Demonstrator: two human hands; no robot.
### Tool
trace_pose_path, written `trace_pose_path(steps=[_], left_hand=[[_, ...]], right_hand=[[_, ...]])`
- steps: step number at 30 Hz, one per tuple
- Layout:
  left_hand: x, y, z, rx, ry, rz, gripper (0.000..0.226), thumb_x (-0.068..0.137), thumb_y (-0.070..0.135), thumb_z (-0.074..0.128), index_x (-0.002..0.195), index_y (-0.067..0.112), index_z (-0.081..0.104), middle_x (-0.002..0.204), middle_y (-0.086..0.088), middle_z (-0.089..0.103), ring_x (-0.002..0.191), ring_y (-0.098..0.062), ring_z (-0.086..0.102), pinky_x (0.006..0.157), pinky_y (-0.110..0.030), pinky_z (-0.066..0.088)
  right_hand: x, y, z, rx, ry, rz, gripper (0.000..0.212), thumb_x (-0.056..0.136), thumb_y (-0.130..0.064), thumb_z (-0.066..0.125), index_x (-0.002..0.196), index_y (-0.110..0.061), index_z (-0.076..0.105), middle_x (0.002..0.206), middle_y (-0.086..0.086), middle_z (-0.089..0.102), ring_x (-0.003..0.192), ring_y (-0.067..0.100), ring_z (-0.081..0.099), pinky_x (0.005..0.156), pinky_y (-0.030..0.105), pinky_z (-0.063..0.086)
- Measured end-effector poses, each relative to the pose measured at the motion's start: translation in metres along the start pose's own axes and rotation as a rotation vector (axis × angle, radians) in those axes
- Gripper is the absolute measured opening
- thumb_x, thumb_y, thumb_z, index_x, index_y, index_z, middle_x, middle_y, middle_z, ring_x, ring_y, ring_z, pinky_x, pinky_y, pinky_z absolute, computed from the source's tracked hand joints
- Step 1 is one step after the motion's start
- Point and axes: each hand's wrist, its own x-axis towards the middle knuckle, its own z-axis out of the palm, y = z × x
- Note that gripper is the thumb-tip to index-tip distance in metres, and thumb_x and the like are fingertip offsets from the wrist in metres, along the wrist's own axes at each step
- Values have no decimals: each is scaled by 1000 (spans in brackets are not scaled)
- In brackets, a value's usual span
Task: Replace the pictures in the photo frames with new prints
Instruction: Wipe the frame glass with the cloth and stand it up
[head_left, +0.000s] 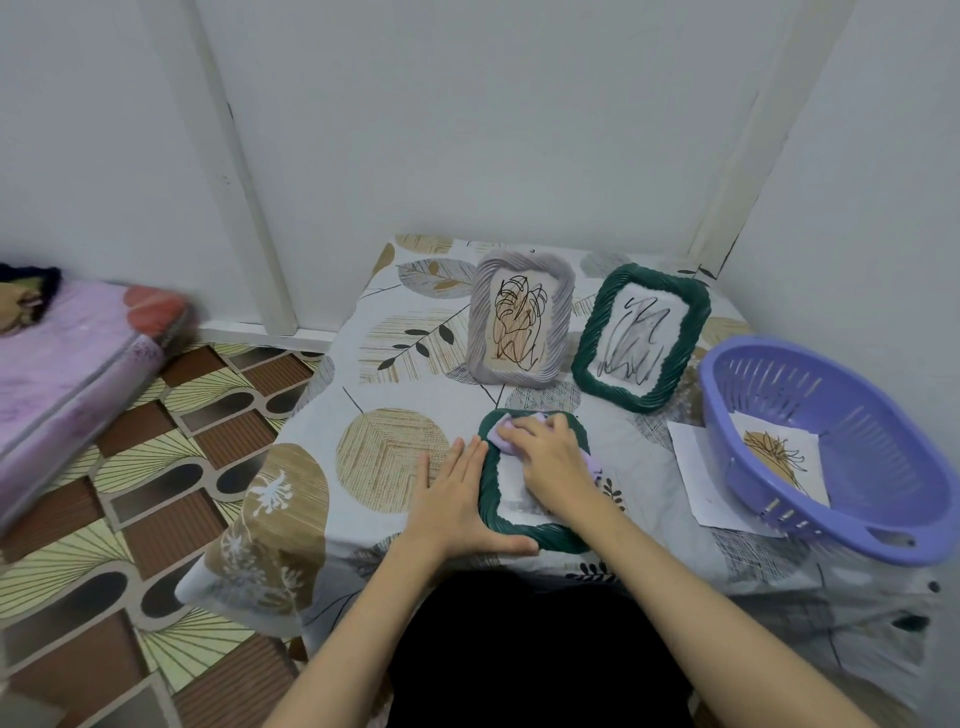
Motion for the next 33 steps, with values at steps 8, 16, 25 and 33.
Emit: trace_pose_path(steps=[8, 16, 25, 33], left_hand=[[1, -1, 2, -9, 7, -4, 140, 35, 94, 29, 148, 19, -4, 157, 10, -4, 144, -8, -10, 115, -51, -10], [0, 0, 2, -56, 26, -10, 143, 31, 93, 32, 148, 18, -1, 157, 12, -2, 144, -6, -9, 114, -48, -12], [-2, 1, -3, -45, -8, -2, 145, 31, 96, 34, 148, 19, -3, 157, 11, -3, 144, -6, -10, 114, -48, -12], [-2, 1, -3, -47, -3, -12, 154, 19, 100, 17, 148, 19, -4, 157, 12, -3, 144, -7, -10, 114, -48, -12]], right_hand=[[3, 6, -5, -67, -91, 74, 43, 89, -8, 42, 127, -27, 51, 131, -7, 52, 89, 20, 30, 78, 30, 28], [-67, 18, -26, 254, -85, -166, 40, 88, -54, 40, 103, -27, 66, 109, -6, 64, 86, 19, 48, 81, 20, 30], [-55, -3, -30, 310, -225, -112, 54, 80, -53, 35, 103, -20, 70, 105, 3, 59, 89, 24, 41, 83, 22, 28], [-49, 11, -39, 132, -217, -146, 52, 82, -47, 29, 101, -21, 69, 98, 4, 63, 81, 19, 34, 80, 33, 37]])
